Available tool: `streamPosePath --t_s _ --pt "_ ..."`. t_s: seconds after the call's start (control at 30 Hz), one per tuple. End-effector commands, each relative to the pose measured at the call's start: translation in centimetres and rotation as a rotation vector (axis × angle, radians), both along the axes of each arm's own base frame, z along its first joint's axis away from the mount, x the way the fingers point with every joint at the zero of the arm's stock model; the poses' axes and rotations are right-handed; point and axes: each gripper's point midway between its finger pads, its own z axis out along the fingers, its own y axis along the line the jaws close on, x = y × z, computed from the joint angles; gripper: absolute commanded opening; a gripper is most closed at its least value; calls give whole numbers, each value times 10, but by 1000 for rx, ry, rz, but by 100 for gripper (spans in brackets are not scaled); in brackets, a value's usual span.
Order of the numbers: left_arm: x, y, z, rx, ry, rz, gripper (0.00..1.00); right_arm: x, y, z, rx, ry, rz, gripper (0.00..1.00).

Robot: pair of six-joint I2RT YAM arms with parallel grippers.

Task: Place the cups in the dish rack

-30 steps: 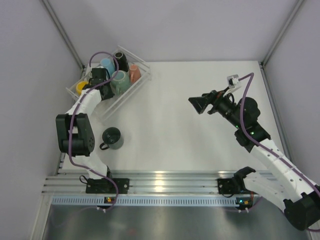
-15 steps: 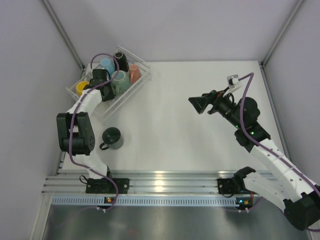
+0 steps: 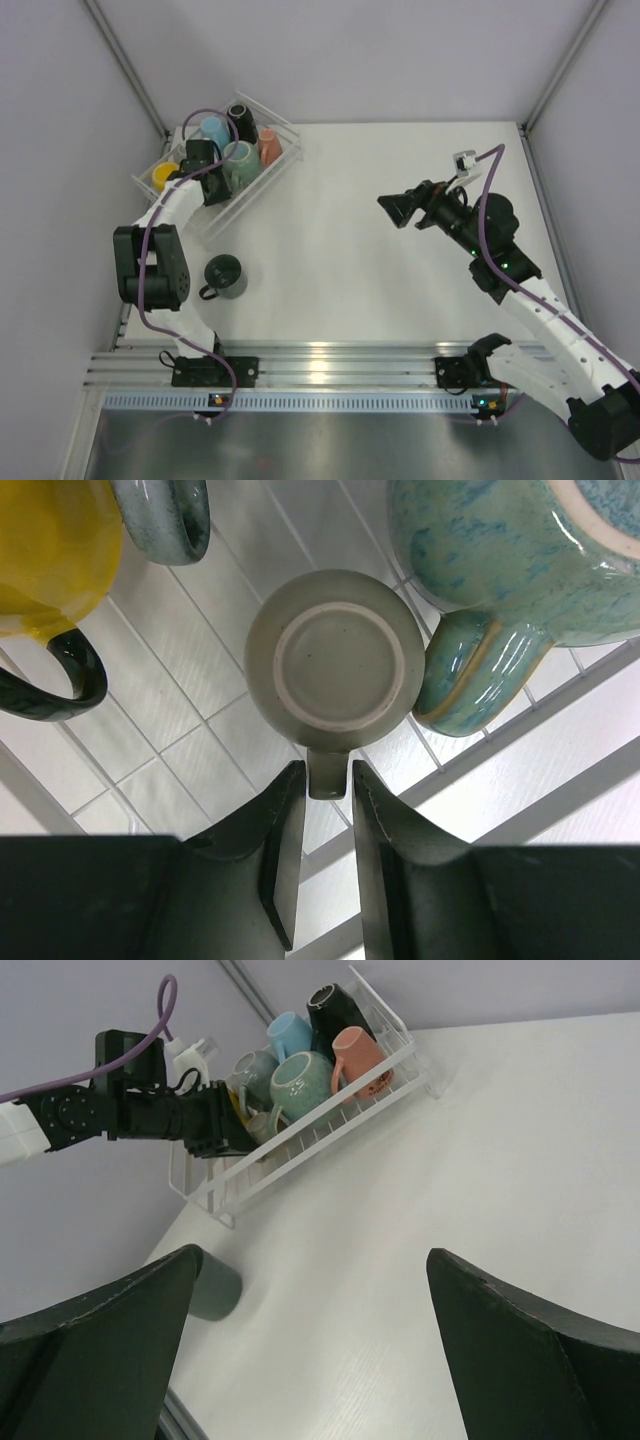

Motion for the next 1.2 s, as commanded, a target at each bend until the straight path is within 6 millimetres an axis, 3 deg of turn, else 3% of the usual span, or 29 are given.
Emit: streamPosePath --t_s 0.0,0.17,0.23,0.27,0.3,0.37,0.4,0.47,0.53,0.57,0.77,0.87,0.97,1.0,1.03,1.07,1.1,1.17 --pt "2 1 25 -9 -73 7 31 8 -9 28 21 -29 -47 99" --pt "1 1 41 -7 -92 6 33 12 -1 20 -4 41 -24 99" --pt "3 1 58 -5 -126 7 33 17 4 7 -22 103 -12 99" --pt "3 1 65 -5 -138 6 33 19 6 10 -23 112 -9 99" --pt "3 2 72 -1 -154 10 33 23 9 -4 -49 164 -11 99" --pt "1 0 101 -4 -220 -9 33 27 19 -15 -87 216 2 96" --pt "2 -2 102 -8 -221 -19 34 30 20 -18 -100 229 -2 94" --pt "-5 -7 120 -21 -261 -37 34 30 33 -15 -120 231 19 93" --pt "-13 -11 141 -32 -315 -59 35 29 51 -27 -171 254 37 92" --pt "-17 -15 144 -45 -325 -79 35 30 58 -21 -177 244 44 92" --pt "-50 -29 185 -87 -439 -132 37 28 113 -38 -237 291 120 90" --pt "-65 -30 181 -105 -442 -123 38 29 139 -37 -235 296 147 90" --pt "-79 -33 155 -114 -381 -136 38 30 159 -40 -234 299 163 89" --pt "-84 -30 148 -102 -361 -122 38 30 168 -51 -252 316 167 89" --pt "-86 -28 144 -93 -350 -115 38 31 174 -55 -261 324 164 89" --pt "-89 -27 141 -88 -339 -114 38 34 180 -46 -251 313 157 89" --pt "-91 -27 141 -91 -340 -111 38 37 186 -63 -286 349 139 88" --pt "-96 -31 142 -123 -353 -107 38 34 204 -60 -281 352 145 87"
